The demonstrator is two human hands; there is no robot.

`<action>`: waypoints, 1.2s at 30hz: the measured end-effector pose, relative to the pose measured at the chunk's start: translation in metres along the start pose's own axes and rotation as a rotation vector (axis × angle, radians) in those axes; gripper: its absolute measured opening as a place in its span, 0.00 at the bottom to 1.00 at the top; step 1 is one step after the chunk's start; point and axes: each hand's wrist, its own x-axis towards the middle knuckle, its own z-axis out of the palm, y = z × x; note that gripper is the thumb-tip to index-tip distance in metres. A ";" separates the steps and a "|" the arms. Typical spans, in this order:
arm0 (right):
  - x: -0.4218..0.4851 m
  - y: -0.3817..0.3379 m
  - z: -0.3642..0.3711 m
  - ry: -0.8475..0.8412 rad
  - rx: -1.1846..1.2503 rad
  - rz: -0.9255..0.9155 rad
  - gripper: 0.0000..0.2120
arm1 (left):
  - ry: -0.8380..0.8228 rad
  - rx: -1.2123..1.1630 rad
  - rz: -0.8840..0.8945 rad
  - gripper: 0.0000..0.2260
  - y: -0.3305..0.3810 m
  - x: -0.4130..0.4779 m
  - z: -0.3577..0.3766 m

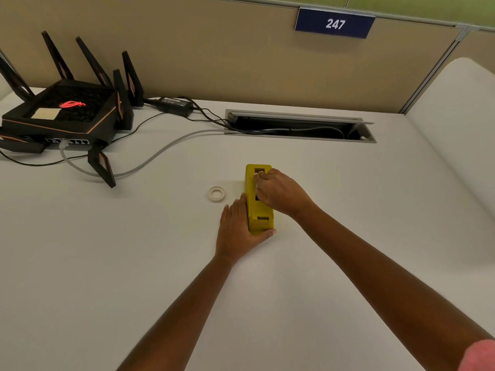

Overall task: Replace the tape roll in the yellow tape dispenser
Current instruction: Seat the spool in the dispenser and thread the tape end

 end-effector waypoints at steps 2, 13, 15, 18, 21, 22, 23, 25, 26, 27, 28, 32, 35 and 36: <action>0.000 0.002 0.000 -0.007 -0.035 -0.017 0.22 | -0.010 -0.007 -0.003 0.49 -0.001 0.001 0.001; -0.004 0.001 0.004 -0.005 -0.049 -0.031 0.24 | -0.004 0.003 -0.006 0.48 -0.003 0.001 0.003; -0.005 0.001 0.005 -0.013 -0.055 -0.026 0.24 | 0.003 0.003 -0.002 0.48 -0.003 0.001 0.002; -0.005 -0.001 0.008 0.005 -0.047 0.006 0.24 | 0.008 0.010 0.002 0.48 -0.003 0.001 0.002; -0.007 -0.003 0.011 -0.006 -0.062 0.025 0.24 | 0.010 0.013 -0.002 0.48 -0.004 0.001 0.003; -0.007 -0.003 0.013 -0.016 -0.064 0.031 0.24 | 0.009 0.011 -0.003 0.48 -0.004 0.001 0.003; -0.007 -0.003 0.016 -0.018 -0.069 0.033 0.24 | 0.010 0.008 -0.003 0.48 -0.004 0.001 0.003; -0.006 -0.003 0.016 0.025 -0.085 0.031 0.26 | 0.012 0.008 -0.001 0.48 -0.005 0.002 0.004; -0.006 -0.004 0.014 0.055 -0.105 0.037 0.26 | 0.010 0.010 -0.002 0.48 -0.005 0.002 0.004; -0.006 -0.004 0.011 0.043 -0.081 0.032 0.27 | 0.007 0.011 -0.004 0.48 -0.005 0.002 0.004; -0.006 -0.005 0.010 0.041 -0.036 0.020 0.26 | 0.005 0.009 -0.003 0.48 -0.005 0.002 0.004; -0.006 -0.003 0.006 -0.005 -0.009 0.008 0.25 | 0.017 -0.002 0.007 0.47 -0.004 0.001 0.003; -0.004 -0.002 0.007 -0.008 -0.009 0.000 0.25 | 0.019 -0.004 0.009 0.48 -0.003 0.001 0.002; -0.004 -0.001 0.008 0.000 -0.009 -0.009 0.25 | 0.019 0.000 0.008 0.48 -0.003 0.000 0.002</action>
